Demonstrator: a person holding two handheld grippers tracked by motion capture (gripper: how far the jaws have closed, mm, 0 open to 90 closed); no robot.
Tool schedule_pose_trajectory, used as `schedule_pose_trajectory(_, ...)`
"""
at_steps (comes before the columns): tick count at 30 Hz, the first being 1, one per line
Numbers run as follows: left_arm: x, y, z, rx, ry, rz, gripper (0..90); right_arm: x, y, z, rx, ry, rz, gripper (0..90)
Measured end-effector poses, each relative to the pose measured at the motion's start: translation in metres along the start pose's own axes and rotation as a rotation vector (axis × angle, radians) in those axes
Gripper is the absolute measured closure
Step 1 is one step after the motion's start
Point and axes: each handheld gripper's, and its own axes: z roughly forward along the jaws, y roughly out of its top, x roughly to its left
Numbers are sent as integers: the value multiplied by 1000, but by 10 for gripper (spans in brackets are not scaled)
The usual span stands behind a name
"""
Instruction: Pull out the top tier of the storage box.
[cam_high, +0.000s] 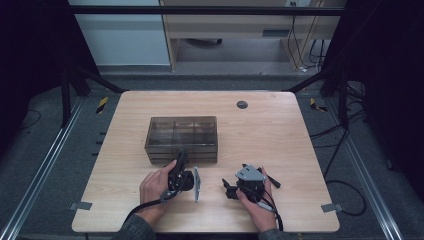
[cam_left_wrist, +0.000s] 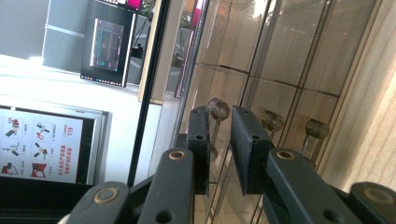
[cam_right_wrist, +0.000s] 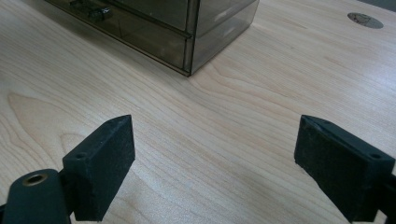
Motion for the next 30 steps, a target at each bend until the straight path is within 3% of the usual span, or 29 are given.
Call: schedule_pose_trajectory(30, -2, -2, 7, -9, 23, 33, 744, 1, 0, 0, 3, -2, -8, 128)
